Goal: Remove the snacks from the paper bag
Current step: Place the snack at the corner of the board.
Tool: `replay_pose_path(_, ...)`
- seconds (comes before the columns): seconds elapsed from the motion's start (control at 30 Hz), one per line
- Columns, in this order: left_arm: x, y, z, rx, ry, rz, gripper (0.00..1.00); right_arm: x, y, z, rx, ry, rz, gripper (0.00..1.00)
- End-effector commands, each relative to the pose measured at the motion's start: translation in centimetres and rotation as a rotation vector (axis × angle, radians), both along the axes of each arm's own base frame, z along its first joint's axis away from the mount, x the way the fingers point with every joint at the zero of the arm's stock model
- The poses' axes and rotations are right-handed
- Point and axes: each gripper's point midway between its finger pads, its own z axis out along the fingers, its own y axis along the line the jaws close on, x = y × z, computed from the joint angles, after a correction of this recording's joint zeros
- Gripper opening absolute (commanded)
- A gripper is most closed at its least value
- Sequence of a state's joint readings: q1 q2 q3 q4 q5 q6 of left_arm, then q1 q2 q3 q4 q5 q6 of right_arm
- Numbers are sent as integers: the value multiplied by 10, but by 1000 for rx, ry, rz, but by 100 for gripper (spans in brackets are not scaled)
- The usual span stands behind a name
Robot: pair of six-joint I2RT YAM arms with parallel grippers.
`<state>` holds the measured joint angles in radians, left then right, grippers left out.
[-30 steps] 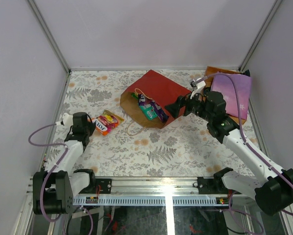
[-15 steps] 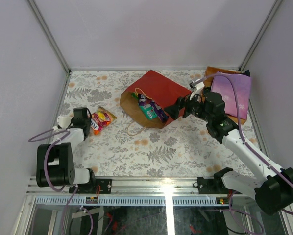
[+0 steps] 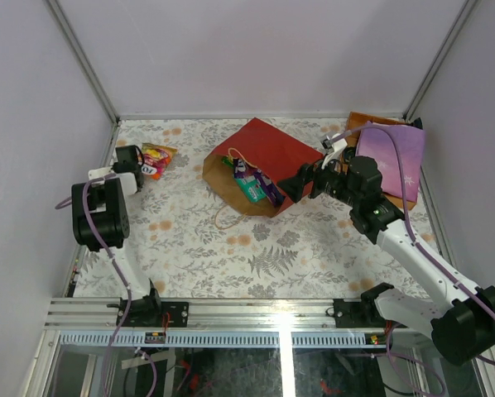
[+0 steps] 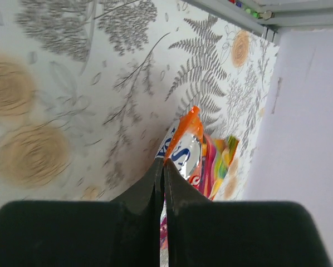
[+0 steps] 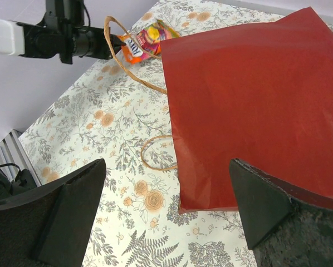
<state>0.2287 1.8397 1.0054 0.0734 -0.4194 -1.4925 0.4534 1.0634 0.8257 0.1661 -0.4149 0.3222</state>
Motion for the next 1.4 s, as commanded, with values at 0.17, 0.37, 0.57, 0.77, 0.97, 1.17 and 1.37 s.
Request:
replay_pose_path(0.17,57,48,-10,-27,-122,208,4,-6,4,18,21,-53,36,99)
replay_pose_path(0.37,93,54,-5,-50,-205,138,77,-5,6,17,22,-44,47,99)
replay_pose_path(0.57,51,37,15,-75,-183,119,100,-7,6,16,23,-39,48,99)
replay_pose_path(0.77,11,-1,79,121,-213,-178,100,-7,11,11,37,-13,72,99)
replay_pose_path(0.97,-14,-57,93,185,-94,-522,100,-6,19,5,62,26,103,99)
replay_pose_path(1.17,-34,-111,105,241,-62,-730,100,-6,22,0,74,52,114,99)
replay_pose_path(1.37,-42,-171,124,260,-89,-874,100,-5,20,-5,65,71,92,100)
